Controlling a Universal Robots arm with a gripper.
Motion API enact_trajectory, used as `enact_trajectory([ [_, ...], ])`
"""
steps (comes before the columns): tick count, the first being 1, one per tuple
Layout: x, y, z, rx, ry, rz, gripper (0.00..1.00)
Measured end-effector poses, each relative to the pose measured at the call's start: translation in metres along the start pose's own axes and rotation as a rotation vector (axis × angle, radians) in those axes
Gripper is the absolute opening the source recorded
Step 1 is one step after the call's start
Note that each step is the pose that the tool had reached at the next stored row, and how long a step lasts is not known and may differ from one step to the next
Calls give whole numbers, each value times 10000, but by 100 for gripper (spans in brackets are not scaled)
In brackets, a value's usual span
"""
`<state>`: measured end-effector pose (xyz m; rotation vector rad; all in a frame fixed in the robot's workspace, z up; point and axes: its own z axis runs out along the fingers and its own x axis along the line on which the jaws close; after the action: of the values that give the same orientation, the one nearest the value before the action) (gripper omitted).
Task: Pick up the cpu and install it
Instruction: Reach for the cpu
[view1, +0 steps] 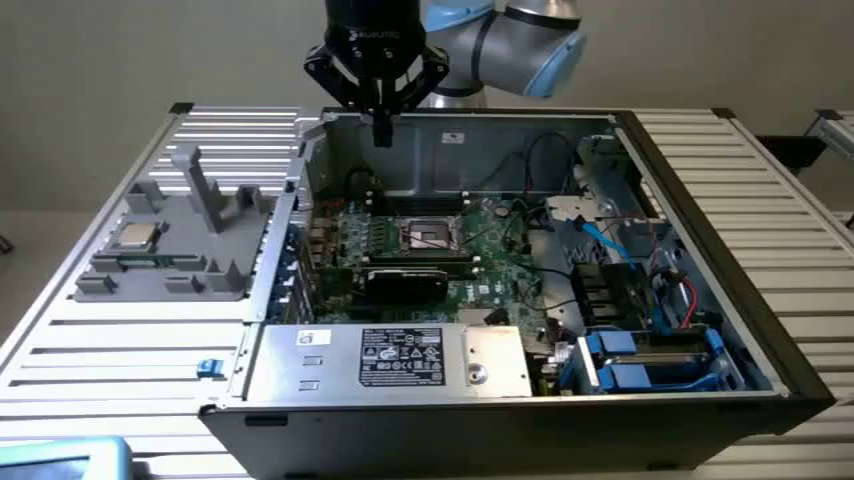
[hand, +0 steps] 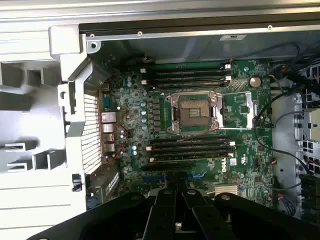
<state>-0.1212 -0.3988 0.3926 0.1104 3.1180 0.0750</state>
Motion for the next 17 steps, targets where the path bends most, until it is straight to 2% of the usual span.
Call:
enact_trajectory([
  [11, 2, 0, 0, 0, 0, -1, 11],
  [17, 226, -16, -5, -1, -1, -1, 11],
])
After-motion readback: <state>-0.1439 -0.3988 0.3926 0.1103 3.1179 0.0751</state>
